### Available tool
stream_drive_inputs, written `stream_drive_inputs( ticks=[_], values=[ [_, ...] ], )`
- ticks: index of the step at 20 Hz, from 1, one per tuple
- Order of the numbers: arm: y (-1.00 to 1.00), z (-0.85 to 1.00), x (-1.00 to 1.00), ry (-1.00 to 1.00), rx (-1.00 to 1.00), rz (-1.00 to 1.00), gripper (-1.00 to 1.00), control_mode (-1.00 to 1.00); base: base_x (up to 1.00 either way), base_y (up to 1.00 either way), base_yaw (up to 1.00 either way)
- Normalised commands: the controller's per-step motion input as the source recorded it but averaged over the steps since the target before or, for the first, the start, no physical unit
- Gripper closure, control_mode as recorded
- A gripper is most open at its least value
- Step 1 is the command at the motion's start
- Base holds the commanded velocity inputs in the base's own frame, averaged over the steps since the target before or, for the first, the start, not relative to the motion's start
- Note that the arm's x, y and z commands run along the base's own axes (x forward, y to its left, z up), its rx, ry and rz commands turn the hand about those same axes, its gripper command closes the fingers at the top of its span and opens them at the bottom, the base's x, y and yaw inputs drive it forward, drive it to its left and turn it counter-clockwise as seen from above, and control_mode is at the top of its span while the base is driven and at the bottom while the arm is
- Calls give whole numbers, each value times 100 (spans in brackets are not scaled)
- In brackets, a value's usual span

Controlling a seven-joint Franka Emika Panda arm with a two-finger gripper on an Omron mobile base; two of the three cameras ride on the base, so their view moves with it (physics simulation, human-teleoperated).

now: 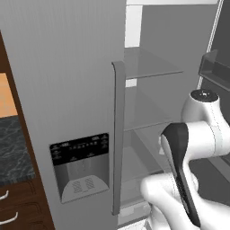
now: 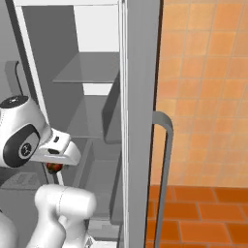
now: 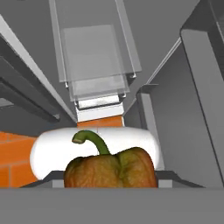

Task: Place one bell pepper and one fish in each tupperware on the nearby counter, to pack two identical lunches.

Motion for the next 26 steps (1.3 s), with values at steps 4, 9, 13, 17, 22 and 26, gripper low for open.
stream_drive_inputs(
  ticks=[4, 9, 13, 17, 22, 26],
  values=[
    [0, 0, 0, 0, 0, 0, 100, 100, -95, 63, 0],
    [0, 0, 0, 0, 0, 0, 100, 100, -37, 100, 0],
    [0, 0, 0, 0, 0, 0, 100, 100, -7, 100, 0],
    [0, 0, 0, 0, 0, 0, 100, 100, 0, 100, 0],
    [0, 0, 0, 0, 0, 0, 100, 100, 0, 100, 0],
    [0, 0, 0, 0, 0, 0, 100, 100, 1, 100, 0]
  ],
)
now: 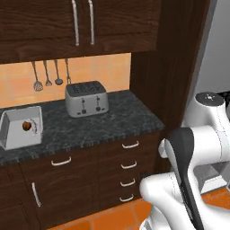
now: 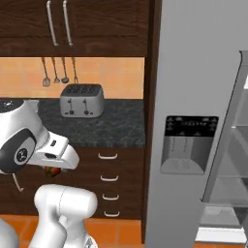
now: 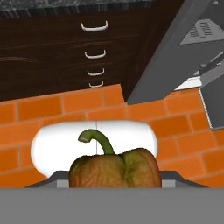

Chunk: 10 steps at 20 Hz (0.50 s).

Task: Place one bell pepper and one fish in each tupperware on the nearby counter, to pack two identical lunches.

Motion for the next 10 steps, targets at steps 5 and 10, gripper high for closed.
stream_drive_inputs(
  ticks=[5, 10],
  values=[
    [0, 0, 0, 0, 0, 0, 100, 100, 7, 100, 0],
    [0, 0, 0, 0, 0, 0, 100, 100, 38, 100, 1]
  ],
)
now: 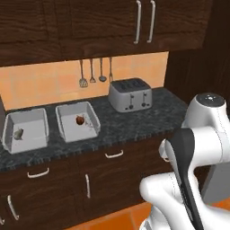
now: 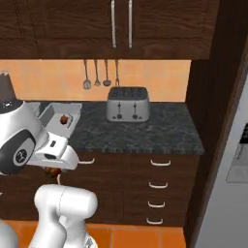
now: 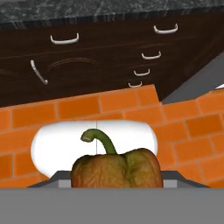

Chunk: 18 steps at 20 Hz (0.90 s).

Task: Place one bell pepper and one fish in each tupperware on the nearby counter, to pack two identical lunches.

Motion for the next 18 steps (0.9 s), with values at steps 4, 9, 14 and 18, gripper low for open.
stream_drive_inputs(
  ticks=[4, 9, 14, 18],
  values=[
    [0, 0, 0, 0, 0, 0, 100, 100, 73, 100, 6],
    [0, 0, 0, 0, 0, 0, 100, 100, 77, 100, 0],
    [0, 0, 0, 0, 0, 0, 100, 100, 28, 100, 0],
    [6, -13, 25, 1, 1, 3, 100, -100, 57, 44, 1]
  ],
)
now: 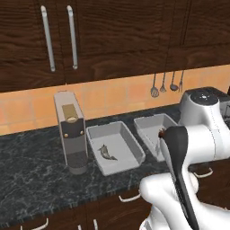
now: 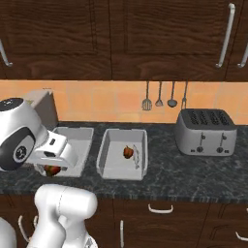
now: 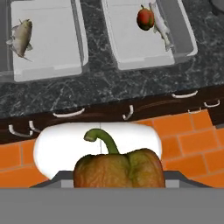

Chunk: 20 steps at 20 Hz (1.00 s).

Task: Place one bell pepper and one fish in each tupperware on the nearby counter, to pack two identical lunches.

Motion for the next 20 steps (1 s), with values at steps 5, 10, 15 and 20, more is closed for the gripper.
stream_drive_inputs(
  ticks=[5, 10, 15, 20],
  values=[
    [39, -41, 77, 1, 4, 31, 100, -100, 0, 0, 0],
    [47, -26, 100, 0, 0, 23, 100, -100, 0, 0, 0],
    [46, -53, 100, 19, -2, 2, 100, -100, 0, 0, 0],
    [62, -44, 100, 55, -9, 0, 100, -100, 0, 0, 0]
  ],
)
